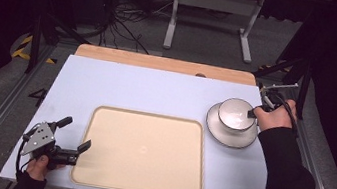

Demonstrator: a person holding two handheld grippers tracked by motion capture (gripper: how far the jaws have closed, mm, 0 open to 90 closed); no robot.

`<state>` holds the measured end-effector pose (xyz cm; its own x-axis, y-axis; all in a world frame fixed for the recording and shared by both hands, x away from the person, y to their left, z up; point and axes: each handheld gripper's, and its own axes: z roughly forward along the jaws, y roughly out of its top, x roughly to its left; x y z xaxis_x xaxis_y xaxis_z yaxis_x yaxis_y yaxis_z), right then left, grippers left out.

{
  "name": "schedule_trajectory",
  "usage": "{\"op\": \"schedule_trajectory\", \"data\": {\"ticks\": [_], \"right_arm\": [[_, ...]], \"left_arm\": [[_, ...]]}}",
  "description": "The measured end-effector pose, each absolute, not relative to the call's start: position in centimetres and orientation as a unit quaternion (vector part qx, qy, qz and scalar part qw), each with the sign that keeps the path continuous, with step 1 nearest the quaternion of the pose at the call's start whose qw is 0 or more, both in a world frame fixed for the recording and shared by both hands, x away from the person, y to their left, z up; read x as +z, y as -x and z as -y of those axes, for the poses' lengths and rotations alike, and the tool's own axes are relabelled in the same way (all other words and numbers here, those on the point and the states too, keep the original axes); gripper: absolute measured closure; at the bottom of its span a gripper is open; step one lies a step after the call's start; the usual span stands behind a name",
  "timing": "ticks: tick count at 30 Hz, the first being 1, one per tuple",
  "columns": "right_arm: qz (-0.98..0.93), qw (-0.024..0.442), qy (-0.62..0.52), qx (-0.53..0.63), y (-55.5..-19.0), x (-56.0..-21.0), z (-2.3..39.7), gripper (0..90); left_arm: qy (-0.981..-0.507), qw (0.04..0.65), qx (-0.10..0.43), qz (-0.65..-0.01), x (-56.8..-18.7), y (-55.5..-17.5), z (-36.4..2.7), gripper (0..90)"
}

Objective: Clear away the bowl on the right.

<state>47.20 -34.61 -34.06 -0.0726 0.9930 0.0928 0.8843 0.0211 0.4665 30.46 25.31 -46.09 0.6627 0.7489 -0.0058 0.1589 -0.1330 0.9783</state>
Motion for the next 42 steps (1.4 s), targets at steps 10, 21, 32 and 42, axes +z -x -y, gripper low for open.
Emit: {"op": "schedule_trajectory", "data": {"ticks": [10,21,32,42], "right_arm": [[-0.707,0.131,-0.662,0.212,-46.5,-32.3,34.4,82.2],[-0.717,0.133,-0.649,0.219,-45.8,-31.0,33.6,82.1],[-0.736,0.118,-0.624,0.233,-45.3,-30.6,31.1,82.1],[-0.758,0.105,-0.594,0.248,-44.5,-29.8,28.1,82.0]], "left_arm": [[-0.707,0.575,0.257,-0.321,-46.1,-30.5,-25.3,0.1],[-0.707,0.575,0.257,-0.321,-46.1,-30.5,-25.3,0.1],[-0.707,0.575,0.257,-0.321,-46.1,-30.5,-25.3,0.1],[-0.708,0.575,0.257,-0.321,-46.1,-30.5,-25.3,0.1]]}}
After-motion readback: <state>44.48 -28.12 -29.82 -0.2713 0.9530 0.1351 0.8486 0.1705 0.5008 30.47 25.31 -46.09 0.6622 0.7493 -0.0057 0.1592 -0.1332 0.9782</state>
